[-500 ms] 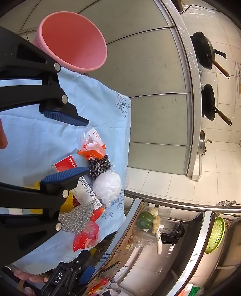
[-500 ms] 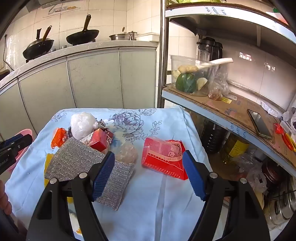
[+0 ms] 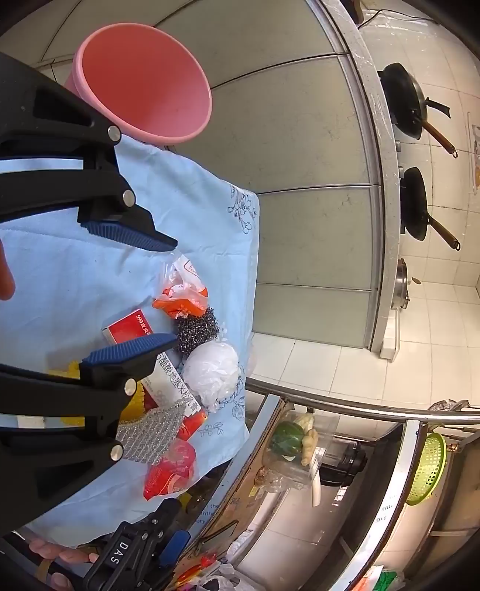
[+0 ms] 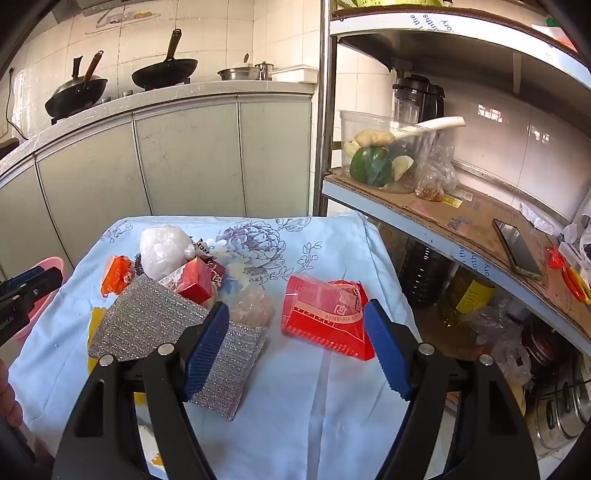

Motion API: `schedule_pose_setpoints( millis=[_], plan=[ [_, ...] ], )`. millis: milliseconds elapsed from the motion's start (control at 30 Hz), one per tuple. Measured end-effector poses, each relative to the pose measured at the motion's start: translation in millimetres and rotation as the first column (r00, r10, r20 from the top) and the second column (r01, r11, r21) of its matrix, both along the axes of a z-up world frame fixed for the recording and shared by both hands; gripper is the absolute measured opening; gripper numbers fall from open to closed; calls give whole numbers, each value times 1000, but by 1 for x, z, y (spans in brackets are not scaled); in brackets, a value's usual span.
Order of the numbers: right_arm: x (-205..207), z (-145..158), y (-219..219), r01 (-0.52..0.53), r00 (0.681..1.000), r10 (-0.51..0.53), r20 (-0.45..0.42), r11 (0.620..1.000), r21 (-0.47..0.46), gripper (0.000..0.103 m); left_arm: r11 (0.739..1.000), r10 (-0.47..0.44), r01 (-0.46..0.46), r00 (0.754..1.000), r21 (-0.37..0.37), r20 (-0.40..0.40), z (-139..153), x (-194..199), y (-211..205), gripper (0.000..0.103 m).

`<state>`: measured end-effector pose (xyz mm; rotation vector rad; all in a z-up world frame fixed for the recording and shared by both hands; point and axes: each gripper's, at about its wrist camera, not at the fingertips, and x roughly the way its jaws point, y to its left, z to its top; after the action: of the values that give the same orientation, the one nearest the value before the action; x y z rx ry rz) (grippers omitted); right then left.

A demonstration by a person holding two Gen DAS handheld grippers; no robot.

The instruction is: Collect trash

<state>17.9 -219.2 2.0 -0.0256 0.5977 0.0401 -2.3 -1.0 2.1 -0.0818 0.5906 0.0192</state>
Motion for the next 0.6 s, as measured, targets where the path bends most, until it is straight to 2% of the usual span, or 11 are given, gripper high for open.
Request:
schedule_pose_setpoints(
  millis=[600],
  plan=[
    [-1,5,2,1,1000,-1,-2,1000,-2,76,1000,-13,13,1000,3,19,3,-2,0,46]
  ],
)
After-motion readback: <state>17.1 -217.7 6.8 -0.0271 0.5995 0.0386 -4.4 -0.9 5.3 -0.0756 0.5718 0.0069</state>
